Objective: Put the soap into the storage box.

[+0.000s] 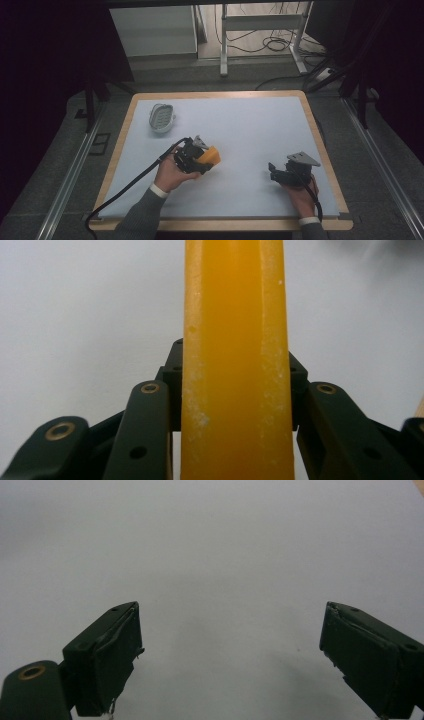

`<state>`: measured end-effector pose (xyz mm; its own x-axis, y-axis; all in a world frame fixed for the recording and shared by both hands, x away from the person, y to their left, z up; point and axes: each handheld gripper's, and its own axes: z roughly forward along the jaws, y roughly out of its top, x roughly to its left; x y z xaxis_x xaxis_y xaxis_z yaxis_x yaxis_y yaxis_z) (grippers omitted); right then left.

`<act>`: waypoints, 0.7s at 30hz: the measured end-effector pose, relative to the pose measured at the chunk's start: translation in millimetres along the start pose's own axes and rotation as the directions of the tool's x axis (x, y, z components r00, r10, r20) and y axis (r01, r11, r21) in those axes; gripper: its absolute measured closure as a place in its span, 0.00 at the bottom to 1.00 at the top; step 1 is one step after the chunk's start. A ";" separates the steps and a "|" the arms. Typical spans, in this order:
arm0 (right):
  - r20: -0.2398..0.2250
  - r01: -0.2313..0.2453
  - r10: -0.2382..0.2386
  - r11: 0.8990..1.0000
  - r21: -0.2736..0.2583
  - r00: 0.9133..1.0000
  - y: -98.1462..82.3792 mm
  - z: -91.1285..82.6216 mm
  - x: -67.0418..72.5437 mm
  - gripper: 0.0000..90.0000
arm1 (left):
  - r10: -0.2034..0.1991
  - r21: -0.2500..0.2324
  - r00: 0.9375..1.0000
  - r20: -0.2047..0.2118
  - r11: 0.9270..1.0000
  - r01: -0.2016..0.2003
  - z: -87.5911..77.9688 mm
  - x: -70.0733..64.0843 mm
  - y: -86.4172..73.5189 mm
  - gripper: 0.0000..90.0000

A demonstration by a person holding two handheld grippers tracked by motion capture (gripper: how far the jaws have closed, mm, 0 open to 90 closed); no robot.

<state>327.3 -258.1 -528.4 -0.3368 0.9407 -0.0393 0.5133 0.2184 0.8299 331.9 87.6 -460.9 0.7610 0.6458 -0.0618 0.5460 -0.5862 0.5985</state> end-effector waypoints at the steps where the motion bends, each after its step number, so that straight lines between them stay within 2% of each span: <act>1: 0.000 0.000 0.000 1.000 0.000 1.000 0.0 0.0 0.0 0.11 | 0.001 -0.002 1.000 -0.003 1.000 -0.001 -1.1 0.9 0.1 0.68; 11: 0.001 -0.003 0.003 1.000 0.000 1.000 0.0 -0.1 0.0 0.11 | -0.010 -0.039 1.000 -0.010 0.999 0.010 -9.3 4.4 1.1 0.68; 21: 0.000 -0.004 0.004 1.000 -0.001 1.000 0.0 -0.2 0.0 0.11 | -0.014 -0.033 1.000 -0.012 0.999 0.014 -12.5 9.7 0.8 0.68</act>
<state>327.2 -258.2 -528.3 -0.3347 0.9416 -0.0364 0.5140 0.2148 0.8305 335.4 99.5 -451.1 0.7488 0.6600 -0.0607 0.5447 -0.5607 0.6236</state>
